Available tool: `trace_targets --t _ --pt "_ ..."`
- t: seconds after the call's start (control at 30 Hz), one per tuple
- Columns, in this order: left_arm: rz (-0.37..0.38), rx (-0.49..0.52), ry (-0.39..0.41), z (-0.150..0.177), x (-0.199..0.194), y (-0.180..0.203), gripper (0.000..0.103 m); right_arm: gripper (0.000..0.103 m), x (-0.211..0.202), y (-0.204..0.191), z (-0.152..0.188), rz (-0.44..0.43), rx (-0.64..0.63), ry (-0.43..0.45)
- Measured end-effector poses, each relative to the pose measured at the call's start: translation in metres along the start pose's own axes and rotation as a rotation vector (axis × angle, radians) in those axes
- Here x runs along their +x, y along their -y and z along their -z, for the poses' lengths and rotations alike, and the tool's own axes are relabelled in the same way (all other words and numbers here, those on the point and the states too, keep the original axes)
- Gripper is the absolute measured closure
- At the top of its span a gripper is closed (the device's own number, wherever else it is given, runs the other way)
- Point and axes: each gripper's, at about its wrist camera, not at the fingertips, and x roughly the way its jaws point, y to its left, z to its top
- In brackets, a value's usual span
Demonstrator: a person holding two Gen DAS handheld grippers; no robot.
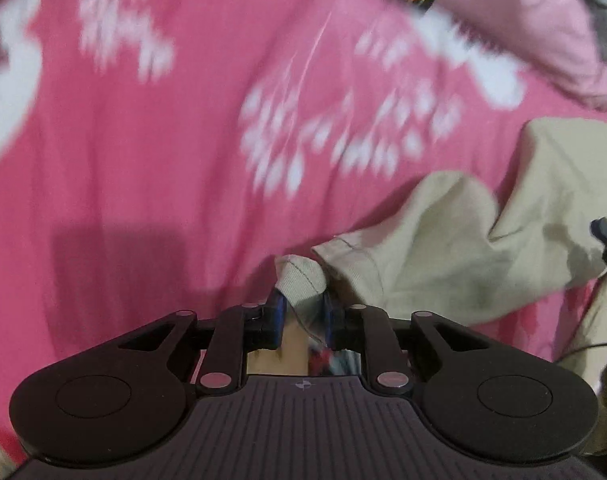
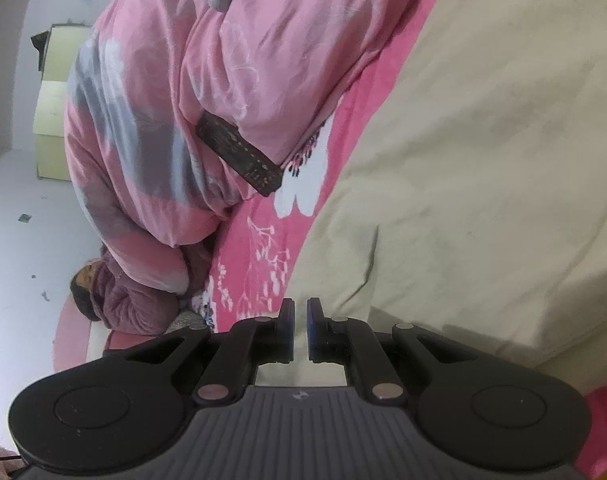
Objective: Fold clothes
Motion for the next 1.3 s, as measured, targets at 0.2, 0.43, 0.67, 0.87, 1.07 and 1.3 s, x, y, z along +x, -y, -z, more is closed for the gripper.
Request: trace_targets --t 0.2,0.43,0.67,0.87,1.07,1.3 --pt "0.088 0.165 -0.22 0.004 0.013 -0.008 0.068 0.096 0.002 -0.007 0.002 0.053 -0.058 -0.015" --pt "-0.067 0.177 0.019 -0.022 -0.021 -0.028 0.062 0.096 0.008 -0.023 0.004 0.101 -0.162 -0.039" --pt "0.108 0.323 0.16 -0.035 -0.013 0.04 0.043 0.083 0.018 -0.041 0.009 0.115 -0.24 -0.065" --pt "0.119 0.5 0.073 -0.028 0.03 0.096 0.043 0.083 0.019 -0.045 0.011 0.119 -0.253 -0.069" --pt "0.046 0.587 0.067 -0.021 0.043 0.118 0.063 0.083 0.016 -0.042 0.012 0.119 -0.247 -0.063" --pt "0.029 0.569 0.191 -0.011 0.016 0.121 0.097 0.083 0.017 -0.039 0.012 0.119 -0.244 -0.064"
